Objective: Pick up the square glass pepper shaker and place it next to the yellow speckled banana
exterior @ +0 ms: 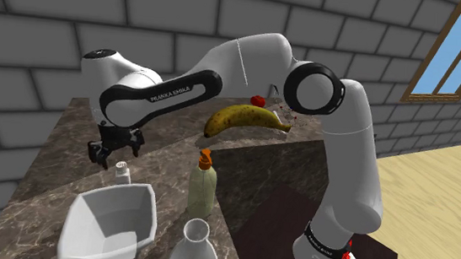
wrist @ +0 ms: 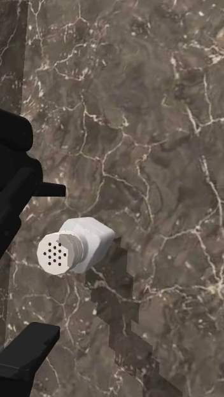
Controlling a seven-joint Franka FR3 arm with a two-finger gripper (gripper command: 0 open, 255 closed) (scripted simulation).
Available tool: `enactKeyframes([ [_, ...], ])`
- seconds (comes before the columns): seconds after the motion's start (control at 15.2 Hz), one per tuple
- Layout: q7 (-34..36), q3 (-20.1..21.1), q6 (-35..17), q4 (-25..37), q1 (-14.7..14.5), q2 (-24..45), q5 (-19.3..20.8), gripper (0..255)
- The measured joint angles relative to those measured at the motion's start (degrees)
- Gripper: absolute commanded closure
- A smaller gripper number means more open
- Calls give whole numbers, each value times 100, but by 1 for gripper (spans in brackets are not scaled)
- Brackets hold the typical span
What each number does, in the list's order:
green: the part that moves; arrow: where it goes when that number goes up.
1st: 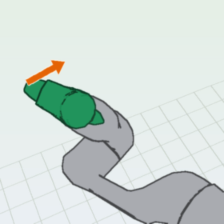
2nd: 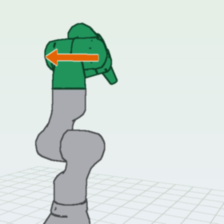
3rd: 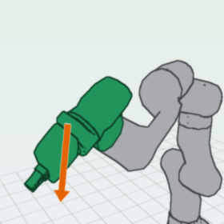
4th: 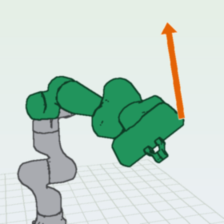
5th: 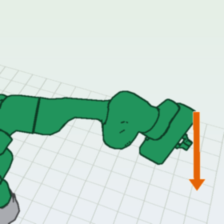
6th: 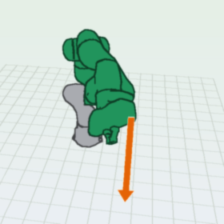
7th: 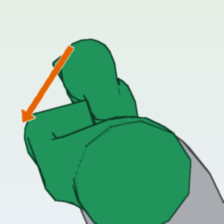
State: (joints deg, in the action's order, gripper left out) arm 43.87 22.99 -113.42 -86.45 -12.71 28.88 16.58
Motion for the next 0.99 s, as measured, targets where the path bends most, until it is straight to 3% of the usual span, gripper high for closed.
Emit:
enactKeyframes([
  [0.73, 68, -47, -355, -218, -2, 149, 83, 0],
  [0.79, 68, -47, -355, -218, -2, 149, 83, 255],
  [0.99, 68, -47, -355, -218, -1, 148, 84, 255],
])
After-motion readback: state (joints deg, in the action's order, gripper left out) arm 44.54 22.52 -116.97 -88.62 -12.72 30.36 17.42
